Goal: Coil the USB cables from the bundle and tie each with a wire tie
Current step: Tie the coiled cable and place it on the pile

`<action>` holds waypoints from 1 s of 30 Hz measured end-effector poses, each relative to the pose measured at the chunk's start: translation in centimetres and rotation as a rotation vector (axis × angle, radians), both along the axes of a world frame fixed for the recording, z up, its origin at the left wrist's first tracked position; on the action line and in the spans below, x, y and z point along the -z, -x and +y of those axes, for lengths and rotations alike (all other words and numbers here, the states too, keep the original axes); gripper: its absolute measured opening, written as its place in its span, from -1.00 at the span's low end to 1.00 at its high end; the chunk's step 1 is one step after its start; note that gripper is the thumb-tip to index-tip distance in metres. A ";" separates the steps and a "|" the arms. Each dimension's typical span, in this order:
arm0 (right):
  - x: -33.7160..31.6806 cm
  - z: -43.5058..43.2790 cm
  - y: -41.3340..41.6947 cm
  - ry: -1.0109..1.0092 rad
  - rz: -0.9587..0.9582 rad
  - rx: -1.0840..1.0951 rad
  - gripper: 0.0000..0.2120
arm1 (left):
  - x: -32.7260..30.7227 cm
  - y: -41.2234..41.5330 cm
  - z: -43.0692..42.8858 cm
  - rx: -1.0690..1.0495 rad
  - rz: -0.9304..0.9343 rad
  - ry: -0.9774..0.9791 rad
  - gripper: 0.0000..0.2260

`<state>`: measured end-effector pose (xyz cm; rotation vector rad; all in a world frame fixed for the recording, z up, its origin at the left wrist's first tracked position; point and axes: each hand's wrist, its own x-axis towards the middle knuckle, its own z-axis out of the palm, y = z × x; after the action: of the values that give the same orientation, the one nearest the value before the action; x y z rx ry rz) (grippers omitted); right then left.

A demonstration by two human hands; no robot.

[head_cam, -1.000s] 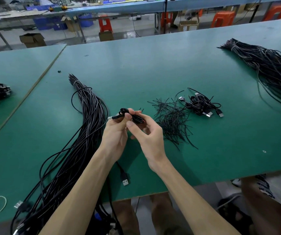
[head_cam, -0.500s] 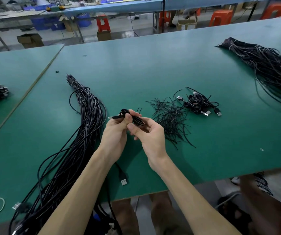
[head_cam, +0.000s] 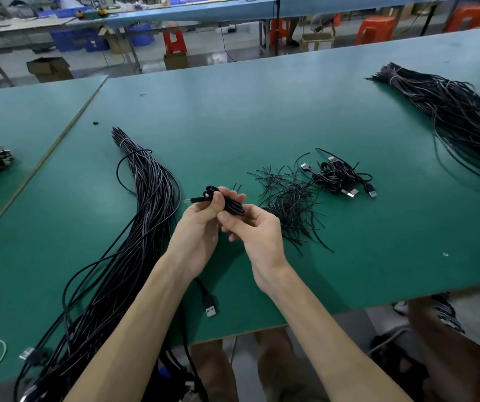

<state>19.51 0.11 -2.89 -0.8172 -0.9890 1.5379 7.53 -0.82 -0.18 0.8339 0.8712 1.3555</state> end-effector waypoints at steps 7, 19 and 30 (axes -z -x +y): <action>0.2 0.0 0.1 -0.051 -0.045 0.088 -0.92 | 0.1 0.4 0.2 0.030 0.036 -0.038 -0.81; 0.0 -0.2 0.0 -0.117 -0.223 0.220 -0.92 | 0.4 2.9 1.0 -0.142 0.467 -0.243 -0.86; 0.5 0.0 -0.2 -0.131 -0.374 0.253 -0.96 | 1.5 2.6 1.4 -0.124 0.668 -0.310 -0.90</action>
<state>19.74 0.12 -3.42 -1.1151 -1.1906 1.1137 4.91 0.62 -1.68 1.5453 1.2529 1.3518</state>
